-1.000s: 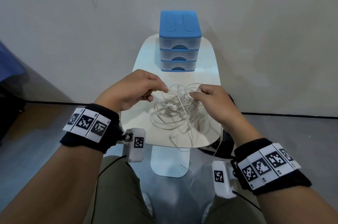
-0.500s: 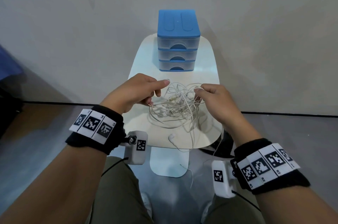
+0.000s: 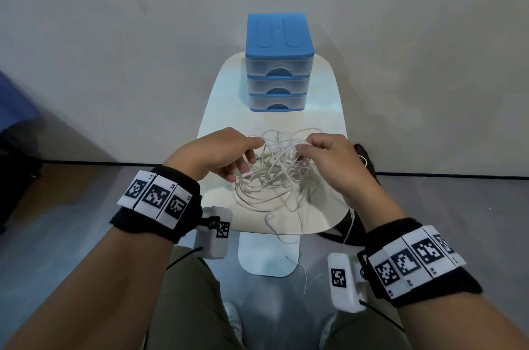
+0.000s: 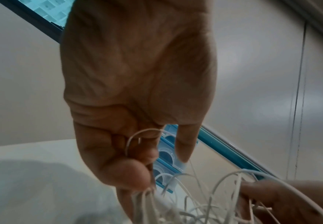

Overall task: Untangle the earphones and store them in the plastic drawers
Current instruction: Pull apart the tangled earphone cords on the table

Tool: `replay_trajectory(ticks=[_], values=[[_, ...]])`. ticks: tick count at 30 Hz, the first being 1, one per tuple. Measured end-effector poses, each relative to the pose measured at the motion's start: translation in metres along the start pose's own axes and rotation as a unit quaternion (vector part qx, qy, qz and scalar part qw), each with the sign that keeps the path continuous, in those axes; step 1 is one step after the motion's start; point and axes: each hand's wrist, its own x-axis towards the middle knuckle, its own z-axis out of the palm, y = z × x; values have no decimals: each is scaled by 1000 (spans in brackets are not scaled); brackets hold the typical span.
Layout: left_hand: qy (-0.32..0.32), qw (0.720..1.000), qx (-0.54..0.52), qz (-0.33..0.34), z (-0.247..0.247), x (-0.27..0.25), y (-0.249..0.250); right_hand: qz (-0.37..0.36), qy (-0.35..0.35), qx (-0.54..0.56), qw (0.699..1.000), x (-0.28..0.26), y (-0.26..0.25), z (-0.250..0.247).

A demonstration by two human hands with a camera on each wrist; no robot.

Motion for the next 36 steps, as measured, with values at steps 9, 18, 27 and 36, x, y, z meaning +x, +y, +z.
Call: replay_trajectory(ticks=[9,18,27,36], values=[[11,994,-107,1,5,0,0,-29,-68,-85,994,-4,-11,9],[40,976,209,35,-11,-3,-15,-38,29,-196,979,-3,-7,7],[-40,976,201,74,-5,-10,-17,-36,26,-201,979,-9,-9,3],[-68,990,-110,49,2,-11,-14,-32,18,-187,982,-12,-11,-4]])
